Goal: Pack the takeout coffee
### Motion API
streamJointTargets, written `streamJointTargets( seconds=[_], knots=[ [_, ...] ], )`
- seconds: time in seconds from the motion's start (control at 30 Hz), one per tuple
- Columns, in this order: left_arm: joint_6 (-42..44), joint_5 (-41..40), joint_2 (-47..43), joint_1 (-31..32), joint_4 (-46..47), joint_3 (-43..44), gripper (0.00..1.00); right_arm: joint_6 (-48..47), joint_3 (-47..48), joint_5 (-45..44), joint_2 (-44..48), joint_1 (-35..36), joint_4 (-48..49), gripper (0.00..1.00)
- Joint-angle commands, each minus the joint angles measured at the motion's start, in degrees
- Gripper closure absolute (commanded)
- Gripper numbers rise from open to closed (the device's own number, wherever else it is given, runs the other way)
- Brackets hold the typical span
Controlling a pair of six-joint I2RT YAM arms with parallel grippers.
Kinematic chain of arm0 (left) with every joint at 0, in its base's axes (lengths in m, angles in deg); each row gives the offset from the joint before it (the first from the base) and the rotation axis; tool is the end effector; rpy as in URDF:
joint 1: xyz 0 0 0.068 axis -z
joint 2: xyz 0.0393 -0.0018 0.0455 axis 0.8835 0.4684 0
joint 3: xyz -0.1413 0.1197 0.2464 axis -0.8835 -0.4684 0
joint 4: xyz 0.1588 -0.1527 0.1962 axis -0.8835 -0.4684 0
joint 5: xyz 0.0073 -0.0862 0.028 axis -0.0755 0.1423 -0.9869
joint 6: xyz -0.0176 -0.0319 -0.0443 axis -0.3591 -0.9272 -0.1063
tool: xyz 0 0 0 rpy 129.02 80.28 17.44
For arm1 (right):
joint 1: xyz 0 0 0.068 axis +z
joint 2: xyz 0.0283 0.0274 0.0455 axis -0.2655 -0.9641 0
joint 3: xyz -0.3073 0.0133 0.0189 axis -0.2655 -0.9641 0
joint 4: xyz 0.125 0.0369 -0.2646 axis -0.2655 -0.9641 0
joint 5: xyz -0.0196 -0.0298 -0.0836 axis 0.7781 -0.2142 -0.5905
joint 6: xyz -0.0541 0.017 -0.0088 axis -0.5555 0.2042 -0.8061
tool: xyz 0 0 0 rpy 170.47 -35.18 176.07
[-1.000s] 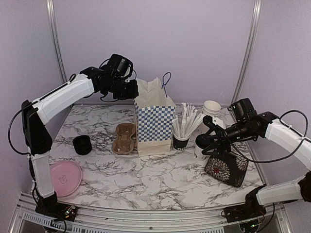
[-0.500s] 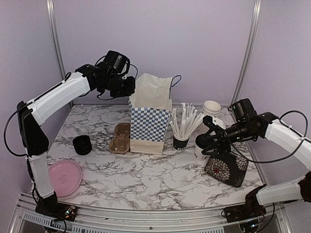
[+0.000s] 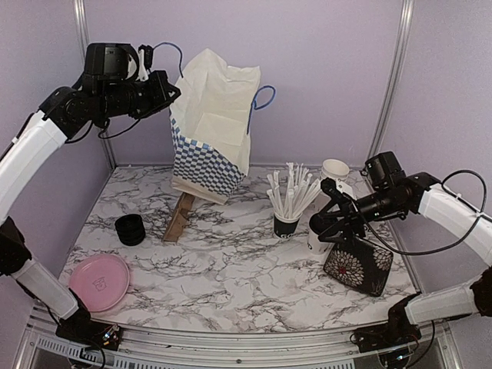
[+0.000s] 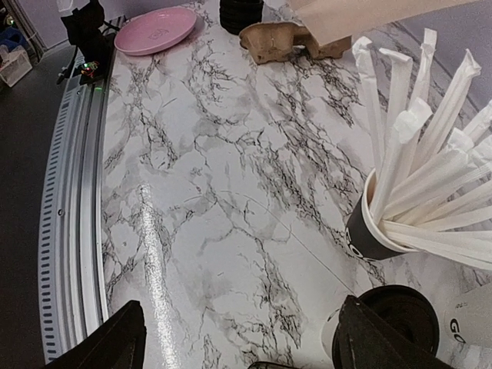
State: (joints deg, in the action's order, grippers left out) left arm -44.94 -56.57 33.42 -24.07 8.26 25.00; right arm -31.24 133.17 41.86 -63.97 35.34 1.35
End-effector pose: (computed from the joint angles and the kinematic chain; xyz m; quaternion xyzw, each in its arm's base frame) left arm 0.2876 -0.2177 0.5585 0.0066 0.7623 -0.3193 0.5629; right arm 0.2253 0.1122 0.3158 -0.5424 0.7066 0.3083 0.3339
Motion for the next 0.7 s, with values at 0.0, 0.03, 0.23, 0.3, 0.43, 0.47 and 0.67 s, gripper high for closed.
streamJointTargets(
  seconds=[0.0, 0.03, 0.23, 0.3, 0.43, 0.47, 0.67],
  knots=[
    [0.38, 0.14, -3.38, -0.12, 2.89, -2.95, 1.0, -1.15, 3.47, 3.01, -0.52, -0.39, -2.73, 0.17],
    [1.07, -0.61, -4.42, -0.24, 2.64, -3.16, 1.0, -1.37, 3.76, 3.13, -0.61, -0.26, -2.89, 0.17],
    [5.66, -7.65, -10.36, -1.61, -2.92, -2.8, 1.0, -3.24, 7.55, -1.99, -1.65, 7.01, -3.85, 0.22],
    [6.75, -11.07, -12.52, -2.3, -4.58, -3.89, 1.0, -3.18, 9.21, -5.88, -2.34, 11.68, -2.7, 0.23],
    [8.31, -15.24, -16.34, -4.05, -7.06, -6.87, 1.0, -2.65, 14.17, -11.34, -8.27, 19.79, -1.28, 0.28],
    [8.57, -15.71, -16.69, -4.66, -7.6, -7.65, 1.0, -2.52, 16.11, -12.24, -10.23, 21.27, -1.65, 0.29],
    [10.42, -13.92, -18.44, -11.28, -7.96, -15.5, 1.0, -1.09, 24.59, -11.98, -20.25, 27.09, -2.38, 0.35]
  ],
)
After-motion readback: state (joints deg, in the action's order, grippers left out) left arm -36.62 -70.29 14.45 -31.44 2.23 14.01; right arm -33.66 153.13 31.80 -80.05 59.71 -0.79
